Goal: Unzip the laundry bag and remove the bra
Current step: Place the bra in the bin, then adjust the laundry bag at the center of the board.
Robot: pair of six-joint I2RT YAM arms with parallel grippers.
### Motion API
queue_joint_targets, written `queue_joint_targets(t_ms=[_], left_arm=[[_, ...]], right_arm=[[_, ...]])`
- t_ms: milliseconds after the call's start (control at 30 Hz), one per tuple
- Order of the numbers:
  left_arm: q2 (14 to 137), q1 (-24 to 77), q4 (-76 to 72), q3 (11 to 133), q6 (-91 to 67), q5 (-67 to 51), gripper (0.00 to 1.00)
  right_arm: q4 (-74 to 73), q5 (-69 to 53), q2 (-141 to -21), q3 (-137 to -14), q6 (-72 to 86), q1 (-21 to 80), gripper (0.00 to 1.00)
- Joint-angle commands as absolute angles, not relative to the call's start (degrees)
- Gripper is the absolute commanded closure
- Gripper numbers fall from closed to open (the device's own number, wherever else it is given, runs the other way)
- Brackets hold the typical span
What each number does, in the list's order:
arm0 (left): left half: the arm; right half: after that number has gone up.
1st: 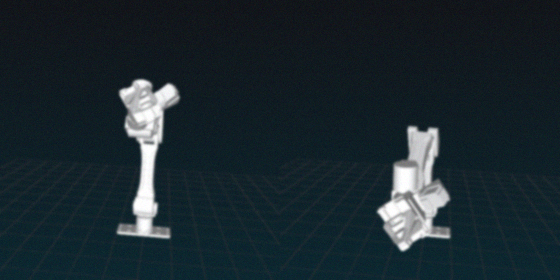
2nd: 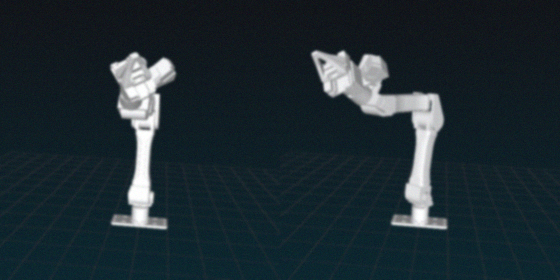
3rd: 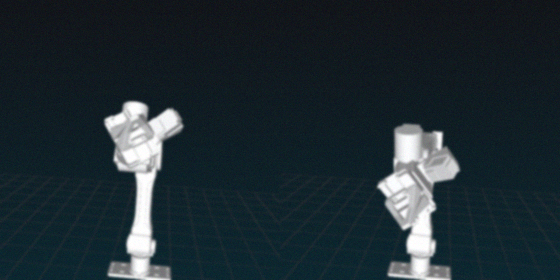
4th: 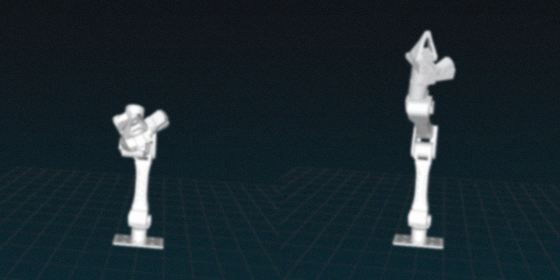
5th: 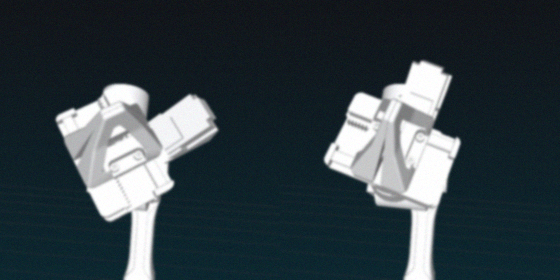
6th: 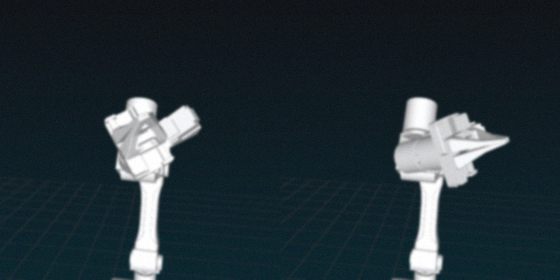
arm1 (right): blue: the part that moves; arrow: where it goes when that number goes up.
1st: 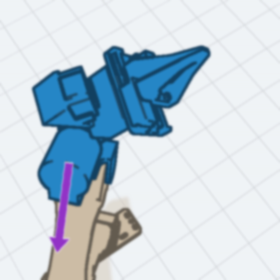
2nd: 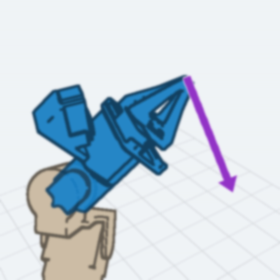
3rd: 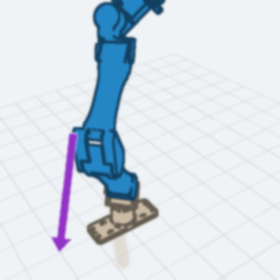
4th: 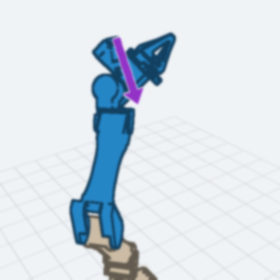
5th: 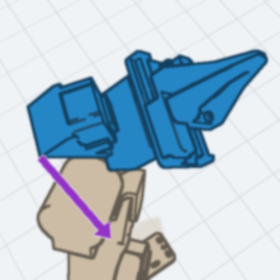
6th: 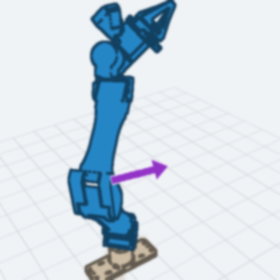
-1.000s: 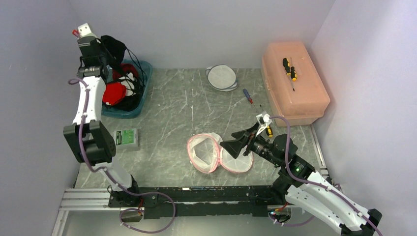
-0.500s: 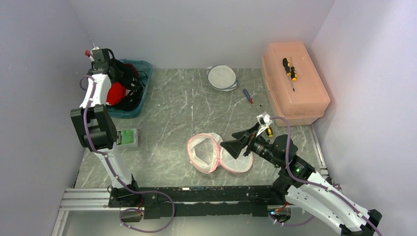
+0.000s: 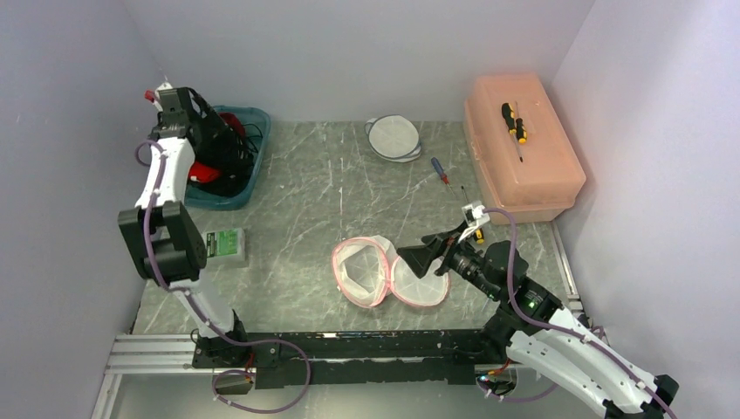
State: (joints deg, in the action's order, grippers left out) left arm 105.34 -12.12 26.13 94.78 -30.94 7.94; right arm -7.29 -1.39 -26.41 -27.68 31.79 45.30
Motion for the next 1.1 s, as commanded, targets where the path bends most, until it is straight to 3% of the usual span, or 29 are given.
queue_joint_targets(t_ms=[0,233,433,600,800,1067], left_arm=[[89.3,-5.1,23.1,93.3,-27.5,6.0,0.06],[72.7,25.0,16.1,78.5,-17.4,7.9,0.06],[70.6,48.7,15.9,67.5,-13.8,14.7,0.06],[66.6,51.8,13.6,57.2,-22.2,12.3,0.06],[59.2,51.8,9.7,46.5,-26.4,8.5,0.1],[62.1,55.1,7.1,45.5,-23.2,-1.9,0.06]], right_arm=[[-13.4,10.9,-26.3,-31.1,34.1,45.3,0.0],[-22.5,22.8,-33.1,-32.9,41.4,44.6,0.0],[-25.3,21.9,-34.5,-29.2,46.4,36.8,0.02],[-25.3,18.2,-33.8,-23.1,50.1,29.6,0.07],[-27.4,18.6,-34.6,-18.7,55.8,28.3,0.1],[-28.4,21.8,-36.6,-17.8,62.7,28.2,0.08]])
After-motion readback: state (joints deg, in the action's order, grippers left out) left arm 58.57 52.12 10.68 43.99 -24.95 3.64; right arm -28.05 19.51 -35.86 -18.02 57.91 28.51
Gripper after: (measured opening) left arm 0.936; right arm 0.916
